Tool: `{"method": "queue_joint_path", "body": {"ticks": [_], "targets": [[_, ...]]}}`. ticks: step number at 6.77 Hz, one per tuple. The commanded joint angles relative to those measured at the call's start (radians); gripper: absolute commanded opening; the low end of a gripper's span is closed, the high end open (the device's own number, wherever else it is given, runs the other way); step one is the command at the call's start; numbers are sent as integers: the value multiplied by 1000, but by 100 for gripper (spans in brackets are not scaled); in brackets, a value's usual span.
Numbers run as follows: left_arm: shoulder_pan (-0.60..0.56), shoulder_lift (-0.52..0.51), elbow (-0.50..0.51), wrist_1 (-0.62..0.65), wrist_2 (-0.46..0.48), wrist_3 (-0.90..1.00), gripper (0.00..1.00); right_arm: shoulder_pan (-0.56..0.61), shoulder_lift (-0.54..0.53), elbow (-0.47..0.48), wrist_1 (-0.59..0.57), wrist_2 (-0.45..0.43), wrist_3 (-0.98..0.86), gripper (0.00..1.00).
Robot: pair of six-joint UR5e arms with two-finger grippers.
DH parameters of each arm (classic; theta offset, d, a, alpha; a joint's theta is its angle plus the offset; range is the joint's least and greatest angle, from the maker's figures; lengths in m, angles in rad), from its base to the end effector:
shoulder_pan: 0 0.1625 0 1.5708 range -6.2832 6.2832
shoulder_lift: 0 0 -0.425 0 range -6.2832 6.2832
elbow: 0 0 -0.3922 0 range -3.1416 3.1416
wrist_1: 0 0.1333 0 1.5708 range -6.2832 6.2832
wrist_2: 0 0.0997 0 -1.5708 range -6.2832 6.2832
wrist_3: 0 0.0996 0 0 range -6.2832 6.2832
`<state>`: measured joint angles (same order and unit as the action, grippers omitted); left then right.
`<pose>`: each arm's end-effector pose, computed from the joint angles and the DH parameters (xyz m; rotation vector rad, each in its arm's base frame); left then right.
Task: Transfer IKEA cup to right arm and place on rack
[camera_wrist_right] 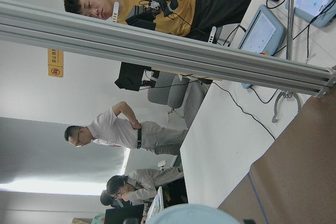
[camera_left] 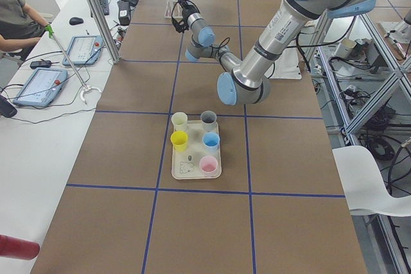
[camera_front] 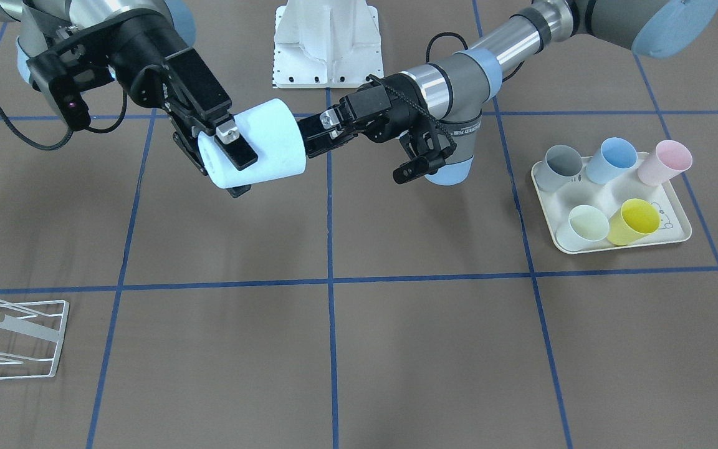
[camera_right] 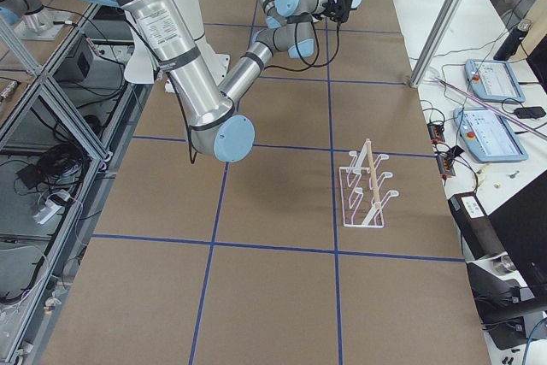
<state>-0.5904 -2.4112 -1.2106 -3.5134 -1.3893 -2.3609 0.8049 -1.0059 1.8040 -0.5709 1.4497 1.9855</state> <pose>0.4590 -0.4897 0.1255 -0.1697 2.5797 -0.7994 -0.2939 -0.5153 0.1212 0.4592 -1.8503 0.9618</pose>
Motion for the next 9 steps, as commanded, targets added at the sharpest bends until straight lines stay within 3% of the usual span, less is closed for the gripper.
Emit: {"method": "queue_joint_path", "body": {"ticks": [1,3,5,7,8,9], "targets": [[-8,1,-4,2,-4,3,100,113,-32,-17,-1,53,0,0],[-37,3,-6,17,-14,23,100,250,-129,-38,-3,191,-115,0],[-141,9,-33,184,-229,212,100,351,-312,-78,-6,324,-495,0],[-326,79,-93,343,-542,349,100,449,-464,-95,-49,327,-872,0],[-401,154,-148,379,-653,429,100,506,-535,-92,-49,302,-1033,0],[-473,185,-179,428,-736,452,100,513,-595,-84,-46,143,-1147,0]]}}
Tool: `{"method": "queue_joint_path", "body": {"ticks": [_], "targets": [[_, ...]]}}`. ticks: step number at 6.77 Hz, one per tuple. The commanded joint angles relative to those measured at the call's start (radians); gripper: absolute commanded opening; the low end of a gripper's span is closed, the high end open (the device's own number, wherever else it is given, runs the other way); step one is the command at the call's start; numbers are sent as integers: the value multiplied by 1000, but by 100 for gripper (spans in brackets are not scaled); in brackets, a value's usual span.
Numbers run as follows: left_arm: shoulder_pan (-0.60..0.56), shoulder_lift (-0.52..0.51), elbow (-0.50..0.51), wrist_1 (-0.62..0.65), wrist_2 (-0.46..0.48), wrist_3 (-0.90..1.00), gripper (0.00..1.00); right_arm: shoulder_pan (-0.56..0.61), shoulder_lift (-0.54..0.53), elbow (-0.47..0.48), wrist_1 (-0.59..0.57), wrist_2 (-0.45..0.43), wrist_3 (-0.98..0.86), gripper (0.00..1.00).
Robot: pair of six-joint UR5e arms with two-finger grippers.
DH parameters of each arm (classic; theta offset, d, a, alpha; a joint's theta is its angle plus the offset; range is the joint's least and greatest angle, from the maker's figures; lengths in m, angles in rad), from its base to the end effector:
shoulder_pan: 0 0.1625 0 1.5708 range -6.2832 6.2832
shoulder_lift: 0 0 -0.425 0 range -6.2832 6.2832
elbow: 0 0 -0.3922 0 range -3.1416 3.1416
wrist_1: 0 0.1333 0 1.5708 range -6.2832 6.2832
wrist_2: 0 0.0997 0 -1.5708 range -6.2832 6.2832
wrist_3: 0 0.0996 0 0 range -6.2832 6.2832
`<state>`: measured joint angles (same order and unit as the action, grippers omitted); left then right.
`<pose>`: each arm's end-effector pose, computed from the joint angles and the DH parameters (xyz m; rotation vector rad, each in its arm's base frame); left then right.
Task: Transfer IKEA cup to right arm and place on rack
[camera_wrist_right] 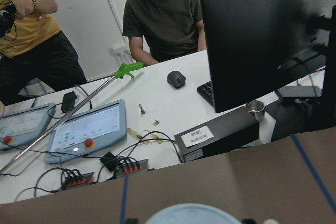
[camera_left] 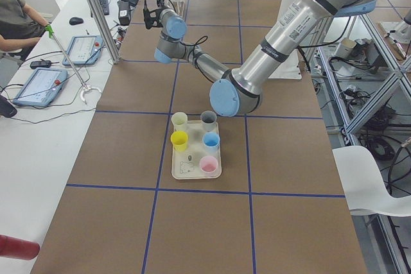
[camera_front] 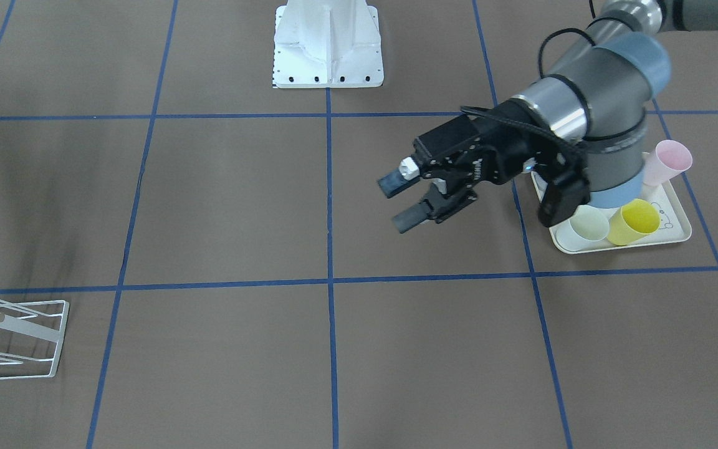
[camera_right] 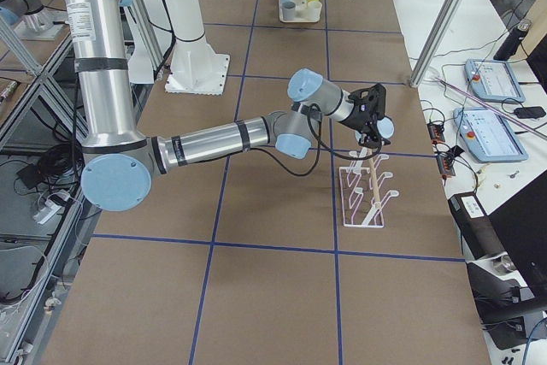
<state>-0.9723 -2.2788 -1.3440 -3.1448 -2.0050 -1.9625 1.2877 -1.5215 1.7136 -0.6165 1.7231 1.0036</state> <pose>0.2950 -0.5948 0.1735 0.3196 2.0071 -0.4218 -0.0364 -0.5483 0.4618 0.8463 -0.8059 0.5509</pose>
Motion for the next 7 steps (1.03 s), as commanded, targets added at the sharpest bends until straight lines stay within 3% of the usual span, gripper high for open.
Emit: {"method": "queue_joint_path", "body": {"ticks": [1,3,5,7], "targets": [[-168,77,-82,109,-189,82,100,27,-110,5,12,-182,-165,0],[-201,181,-139,114,-261,180,100,-40,-198,6,156,-233,-139,0],[-201,188,-142,114,-261,180,100,-202,-218,8,176,-498,-65,0],[-198,197,-139,114,-259,180,100,-266,-212,-18,176,-583,-39,0]]}}
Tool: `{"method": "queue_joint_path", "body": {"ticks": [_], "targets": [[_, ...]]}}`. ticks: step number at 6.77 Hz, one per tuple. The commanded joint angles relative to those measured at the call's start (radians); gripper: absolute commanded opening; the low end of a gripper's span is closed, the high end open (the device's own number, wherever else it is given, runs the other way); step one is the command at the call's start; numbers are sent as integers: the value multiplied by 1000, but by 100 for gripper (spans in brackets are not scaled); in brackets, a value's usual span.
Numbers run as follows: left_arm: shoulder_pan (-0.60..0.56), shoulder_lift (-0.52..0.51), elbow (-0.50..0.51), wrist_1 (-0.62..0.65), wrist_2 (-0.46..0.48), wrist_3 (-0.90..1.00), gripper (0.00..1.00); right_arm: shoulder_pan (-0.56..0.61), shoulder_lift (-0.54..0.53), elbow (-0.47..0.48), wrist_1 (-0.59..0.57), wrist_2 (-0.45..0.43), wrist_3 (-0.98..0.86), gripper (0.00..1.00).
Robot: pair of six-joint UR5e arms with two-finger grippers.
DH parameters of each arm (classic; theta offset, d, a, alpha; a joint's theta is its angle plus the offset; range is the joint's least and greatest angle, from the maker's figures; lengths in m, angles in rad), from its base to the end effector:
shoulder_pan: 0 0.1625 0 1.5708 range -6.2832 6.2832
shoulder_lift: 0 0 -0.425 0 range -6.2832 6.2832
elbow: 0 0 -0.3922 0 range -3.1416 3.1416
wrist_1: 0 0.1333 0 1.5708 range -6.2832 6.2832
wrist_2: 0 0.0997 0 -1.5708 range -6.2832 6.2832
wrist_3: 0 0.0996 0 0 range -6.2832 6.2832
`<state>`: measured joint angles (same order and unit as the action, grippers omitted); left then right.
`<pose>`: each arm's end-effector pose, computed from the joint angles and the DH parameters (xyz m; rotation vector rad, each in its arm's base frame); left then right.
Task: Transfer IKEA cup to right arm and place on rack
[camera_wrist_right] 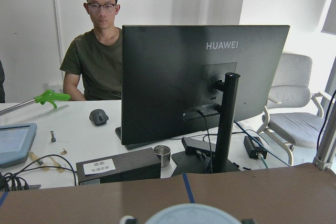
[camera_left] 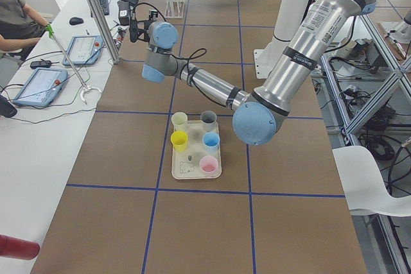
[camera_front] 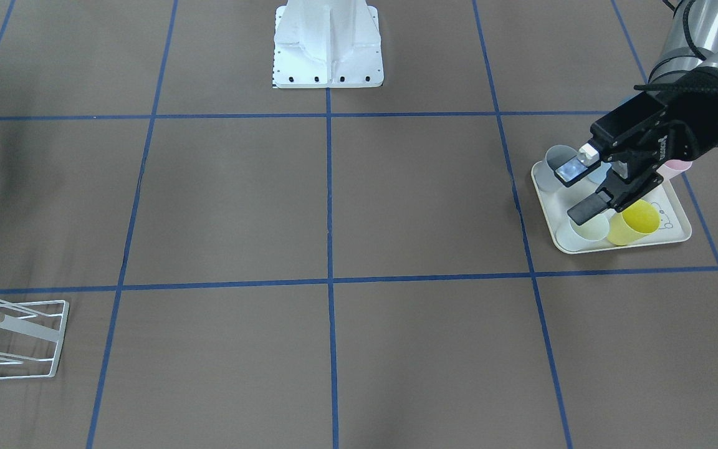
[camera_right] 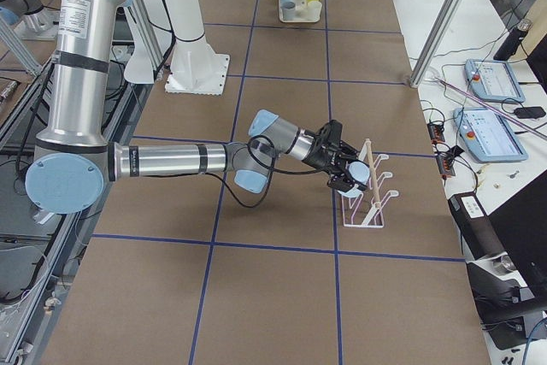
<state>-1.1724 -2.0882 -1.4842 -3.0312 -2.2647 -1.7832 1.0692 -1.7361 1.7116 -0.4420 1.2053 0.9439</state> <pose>0.1717 -0.5872 0.2493 0.4072 1.7813 -0.3226 -0.0683 -0.4758 0.5441 1.0509 -0.4836 0.5943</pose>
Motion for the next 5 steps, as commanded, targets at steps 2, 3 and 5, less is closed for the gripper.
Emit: {"method": "queue_joint_path", "body": {"ticks": [2,3,5], "targets": [[0,10,2,0,-3,2,100,-81,55,-102,5,-93,26,0],[2,14,2,0,-1,2,100,-89,56,-107,6,-93,26,0],[2,19,1,0,-3,2,100,-94,63,-112,8,-93,24,0]]}}
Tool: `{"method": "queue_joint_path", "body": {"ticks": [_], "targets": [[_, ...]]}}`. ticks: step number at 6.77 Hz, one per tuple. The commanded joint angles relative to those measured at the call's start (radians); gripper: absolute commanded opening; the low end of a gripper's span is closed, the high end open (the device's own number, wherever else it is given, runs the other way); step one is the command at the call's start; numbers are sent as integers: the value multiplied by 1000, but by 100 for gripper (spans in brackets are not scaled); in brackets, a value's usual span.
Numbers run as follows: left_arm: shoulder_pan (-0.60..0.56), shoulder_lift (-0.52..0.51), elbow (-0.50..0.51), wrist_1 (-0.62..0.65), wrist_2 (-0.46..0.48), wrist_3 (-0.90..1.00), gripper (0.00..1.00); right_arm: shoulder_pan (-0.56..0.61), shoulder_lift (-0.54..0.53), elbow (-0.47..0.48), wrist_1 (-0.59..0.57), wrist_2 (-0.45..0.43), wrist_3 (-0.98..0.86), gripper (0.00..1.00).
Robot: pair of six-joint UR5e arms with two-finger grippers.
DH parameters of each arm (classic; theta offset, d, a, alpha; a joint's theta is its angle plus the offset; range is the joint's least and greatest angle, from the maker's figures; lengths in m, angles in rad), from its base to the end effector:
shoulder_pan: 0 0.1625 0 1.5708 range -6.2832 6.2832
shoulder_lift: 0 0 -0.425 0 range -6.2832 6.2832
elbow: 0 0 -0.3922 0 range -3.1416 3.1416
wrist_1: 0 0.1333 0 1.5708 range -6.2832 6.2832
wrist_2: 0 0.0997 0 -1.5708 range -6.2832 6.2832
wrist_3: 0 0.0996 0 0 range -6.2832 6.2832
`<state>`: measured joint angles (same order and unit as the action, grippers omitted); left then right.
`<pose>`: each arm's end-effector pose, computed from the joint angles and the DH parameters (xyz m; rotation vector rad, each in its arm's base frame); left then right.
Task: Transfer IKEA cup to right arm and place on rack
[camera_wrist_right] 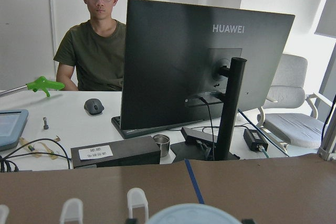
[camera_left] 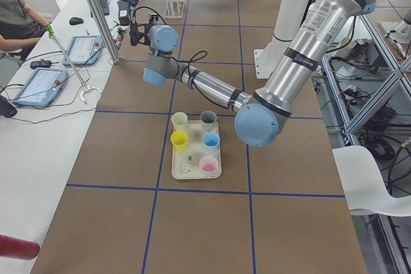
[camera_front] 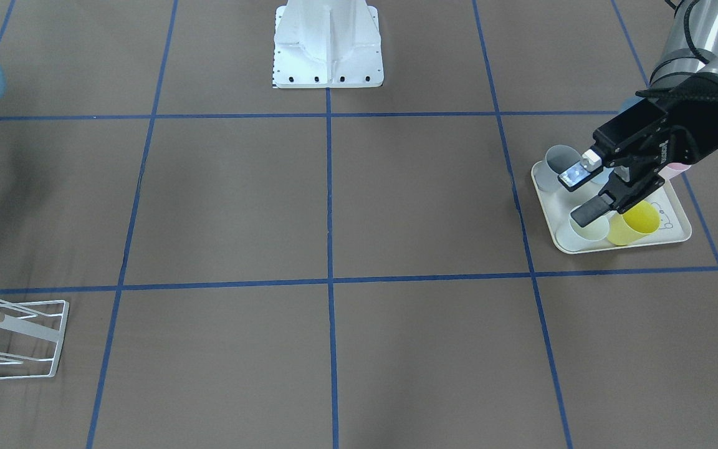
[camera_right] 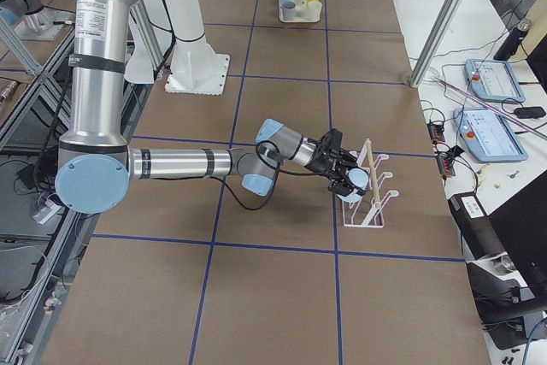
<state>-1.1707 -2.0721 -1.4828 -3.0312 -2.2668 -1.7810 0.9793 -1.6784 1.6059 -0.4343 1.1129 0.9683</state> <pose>0.1723 -0.5858 0.2597 0.3952 1.7704 -0.3305 -0.1160 -0.4907 0.5696 1.0473 -0.4464 0.5791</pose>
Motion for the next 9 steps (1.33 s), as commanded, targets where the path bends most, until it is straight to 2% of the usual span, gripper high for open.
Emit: {"method": "queue_joint_path", "body": {"ticks": [1,4,7,8,9], "targets": [[-1,3,-1,0,1,0,100,-4,32,-24,2,-2,-5,0],[0,4,-1,0,3,0,100,-4,72,-89,3,-4,-7,0],[0,20,-2,-2,3,2,100,-10,71,-101,5,-13,0,0],[0,20,-2,-2,3,0,100,-10,71,-101,5,-13,-2,16],[0,20,-1,-2,3,2,100,-13,71,-101,5,-13,-5,77]]}}
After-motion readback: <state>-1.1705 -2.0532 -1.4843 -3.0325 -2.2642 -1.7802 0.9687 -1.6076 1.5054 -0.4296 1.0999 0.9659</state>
